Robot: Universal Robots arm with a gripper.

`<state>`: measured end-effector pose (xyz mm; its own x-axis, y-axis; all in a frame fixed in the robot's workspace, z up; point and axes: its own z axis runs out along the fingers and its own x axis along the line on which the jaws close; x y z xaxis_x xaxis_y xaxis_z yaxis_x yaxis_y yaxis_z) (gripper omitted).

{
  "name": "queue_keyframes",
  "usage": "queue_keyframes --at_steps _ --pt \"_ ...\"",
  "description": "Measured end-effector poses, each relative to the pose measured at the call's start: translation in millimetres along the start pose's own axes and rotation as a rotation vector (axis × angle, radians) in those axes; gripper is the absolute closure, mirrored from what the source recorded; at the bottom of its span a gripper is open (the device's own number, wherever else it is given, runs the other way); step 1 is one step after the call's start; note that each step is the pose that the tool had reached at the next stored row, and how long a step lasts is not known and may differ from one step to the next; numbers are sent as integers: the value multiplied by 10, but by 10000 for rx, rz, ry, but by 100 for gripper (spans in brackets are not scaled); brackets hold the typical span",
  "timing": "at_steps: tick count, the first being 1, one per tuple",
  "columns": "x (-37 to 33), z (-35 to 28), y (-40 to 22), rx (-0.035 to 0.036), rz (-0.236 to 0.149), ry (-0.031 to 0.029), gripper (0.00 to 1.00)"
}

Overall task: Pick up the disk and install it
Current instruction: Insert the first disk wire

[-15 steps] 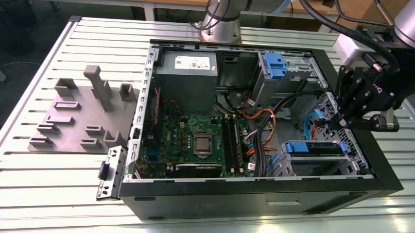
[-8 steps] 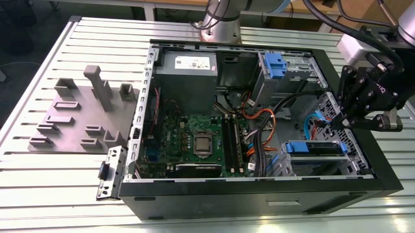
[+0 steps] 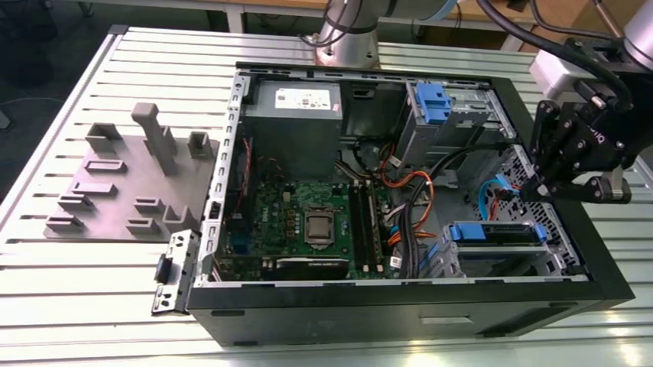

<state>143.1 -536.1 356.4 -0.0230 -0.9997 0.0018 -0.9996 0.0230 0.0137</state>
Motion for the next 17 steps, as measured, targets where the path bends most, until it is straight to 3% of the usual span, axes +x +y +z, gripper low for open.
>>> queue_keyframes --at_steps 10,11,14,15,17 --pt "-29 0 -9 -12 -1 8 89" --pt "-39 -1 -9 -15 0 33 89" --pt "-101 0 -14 -21 3 209 76" --pt "-126 -1 -16 -27 3 252 76" --pt "-162 0 -25 -59 4 293 76"
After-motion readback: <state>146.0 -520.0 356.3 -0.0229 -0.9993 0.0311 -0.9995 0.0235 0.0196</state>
